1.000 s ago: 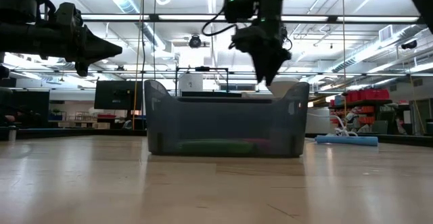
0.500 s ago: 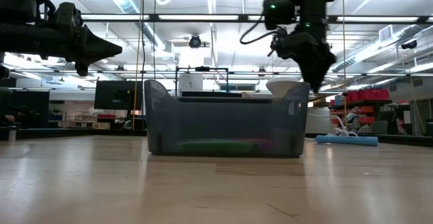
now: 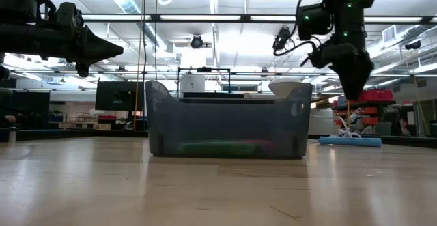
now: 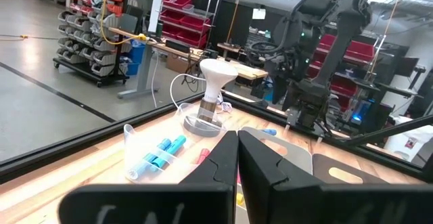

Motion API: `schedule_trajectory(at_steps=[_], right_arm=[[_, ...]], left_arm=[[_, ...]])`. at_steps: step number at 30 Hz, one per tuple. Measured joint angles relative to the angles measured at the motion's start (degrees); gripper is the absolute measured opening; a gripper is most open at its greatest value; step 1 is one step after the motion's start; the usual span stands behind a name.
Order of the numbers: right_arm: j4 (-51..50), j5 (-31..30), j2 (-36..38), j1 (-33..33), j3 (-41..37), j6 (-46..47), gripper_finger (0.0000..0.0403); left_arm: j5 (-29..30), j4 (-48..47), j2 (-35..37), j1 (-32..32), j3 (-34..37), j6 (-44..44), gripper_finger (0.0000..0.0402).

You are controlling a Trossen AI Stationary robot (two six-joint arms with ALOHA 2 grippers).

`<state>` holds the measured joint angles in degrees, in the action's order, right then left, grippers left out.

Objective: Pick & Place Markers
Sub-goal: Put the blue highlighter into the transparent bin

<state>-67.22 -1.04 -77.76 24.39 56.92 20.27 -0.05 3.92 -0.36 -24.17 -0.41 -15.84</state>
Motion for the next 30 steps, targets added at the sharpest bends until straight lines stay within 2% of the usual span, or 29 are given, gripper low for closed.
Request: schedule_trajectory(at_steps=[9, 15, 30], right_arm=[[0.60, -0.03, 1.87, 2.53, -4.32, -0.51, 0.0201], [6.73, -0.13, 1.82, 2.83, -8.75, -4.56, 0.0201], [19.45, 0.04, -1.62, 3.49, -17.72, -7.28, 0.0201]], left_arm=[[0.00, 0.00, 0.01, 0.00, -0.01, 0.01, 0.0014], [0.00, 0.00, 0.01, 0.00, -0.01, -0.02, 0.0014], [0.00, 0.01, 0.00, 0.00, 0.01, -0.01, 0.0014]])
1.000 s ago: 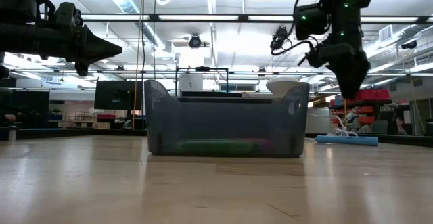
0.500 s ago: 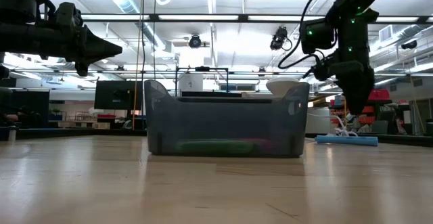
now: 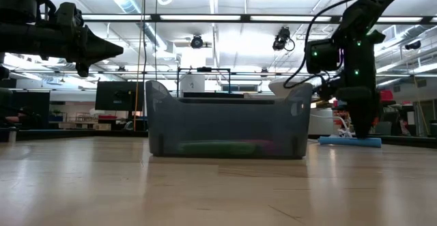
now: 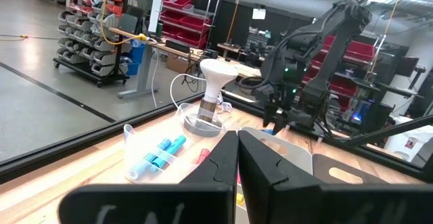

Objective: Pick & Place Markers
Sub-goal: Put the blue highlighter into the transparent bin

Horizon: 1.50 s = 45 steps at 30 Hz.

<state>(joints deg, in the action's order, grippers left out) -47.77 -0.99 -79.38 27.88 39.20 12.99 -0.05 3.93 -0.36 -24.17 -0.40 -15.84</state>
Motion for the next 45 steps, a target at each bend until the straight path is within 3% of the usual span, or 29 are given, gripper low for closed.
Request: schedule_trajectory(at_steps=[5, 11, 24, 45], right_arm=[[0.98, 0.64, -2.25, 1.69, -0.39, -0.17, 0.0201], [2.66, 5.73, -4.38, 2.10, -0.41, -2.19, 0.0191], [2.55, 5.89, -5.59, 2.11, -0.03, 0.26, 0.0046], [-22.95, 4.50, -2.02, -2.19, 15.62, 1.09, 0.0048]], left_arm=[[0.00, -0.01, 0.00, 0.01, 0.00, -0.02, 0.0014], [0.00, 0.00, 0.00, 0.00, -0.02, 0.02, 0.0014], [-0.01, -0.01, 0.00, 0.00, -0.01, 0.00, 0.0014], [0.00, -0.01, 0.00, 0.00, -0.01, 0.00, 0.0014]])
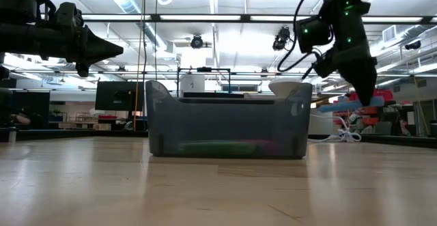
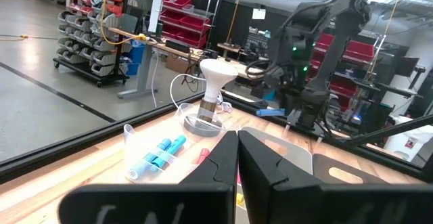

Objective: Pick & Place Markers
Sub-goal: Put the blue highlighter into the transparent bin

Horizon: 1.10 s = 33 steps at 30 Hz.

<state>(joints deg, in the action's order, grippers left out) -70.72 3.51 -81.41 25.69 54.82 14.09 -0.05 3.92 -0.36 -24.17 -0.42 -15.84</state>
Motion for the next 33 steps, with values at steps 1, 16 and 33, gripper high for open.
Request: schedule_trajectory(at_steps=[1, 16, 33], right_arm=[[-1.00, 0.00, 0.24, -0.50, 0.52, -0.02, 0.0048], [-7.60, -2.24, 0.68, -6.61, 4.27, -4.52, 0.0049], [-9.80, -4.13, -21.71, -6.82, 34.01, -13.36, 0.0049]], left_arm=[[0.00, 0.00, 0.00, 0.00, 0.00, -0.01, 0.0014], [0.00, 0.02, 0.01, -0.01, 0.01, 0.01, 0.0014], [-0.02, 0.00, 0.02, -0.01, -0.01, 0.03, 0.0014]])
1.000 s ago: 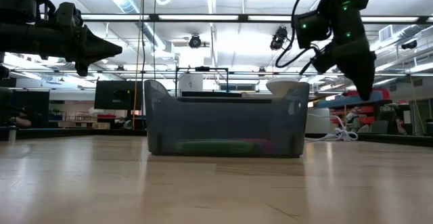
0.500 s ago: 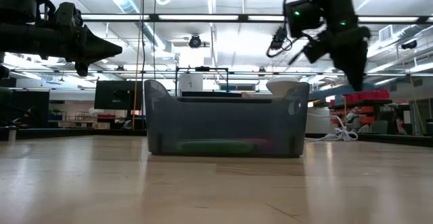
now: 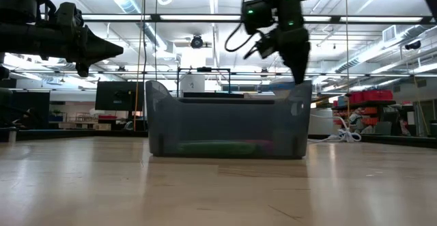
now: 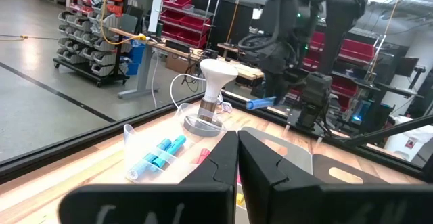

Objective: Pick & Place Markers
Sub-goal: Put the blue highlighter into the transparent bin

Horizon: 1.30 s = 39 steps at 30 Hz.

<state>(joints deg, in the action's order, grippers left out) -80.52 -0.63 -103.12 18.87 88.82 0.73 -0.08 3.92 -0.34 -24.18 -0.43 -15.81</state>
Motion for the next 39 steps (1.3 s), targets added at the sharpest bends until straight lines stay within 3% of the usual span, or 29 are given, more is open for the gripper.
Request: schedule_trajectory(at_steps=[10, 20, 26, 39], right_arm=[[-2.56, -0.61, -14.20, -0.80, 19.88, -4.84, 0.0050], [-5.57, -1.87, -25.04, -2.48, 33.34, -9.58, 0.0050], [-5.22, -2.41, -26.85, -2.45, 34.90, -11.82, 0.0050], [5.18, -6.53, -27.42, 0.48, 34.44, -18.88, 0.0050]], left_arm=[[0.02, 0.00, -0.01, 0.02, 0.00, -0.04, 0.0014], [0.02, 0.00, 0.00, 0.02, 0.02, -0.02, 0.0014], [0.01, 0.00, -0.02, 0.02, 0.01, -0.04, 0.0014], [0.00, 0.02, -0.02, 0.02, 0.02, -0.04, 0.0014]])
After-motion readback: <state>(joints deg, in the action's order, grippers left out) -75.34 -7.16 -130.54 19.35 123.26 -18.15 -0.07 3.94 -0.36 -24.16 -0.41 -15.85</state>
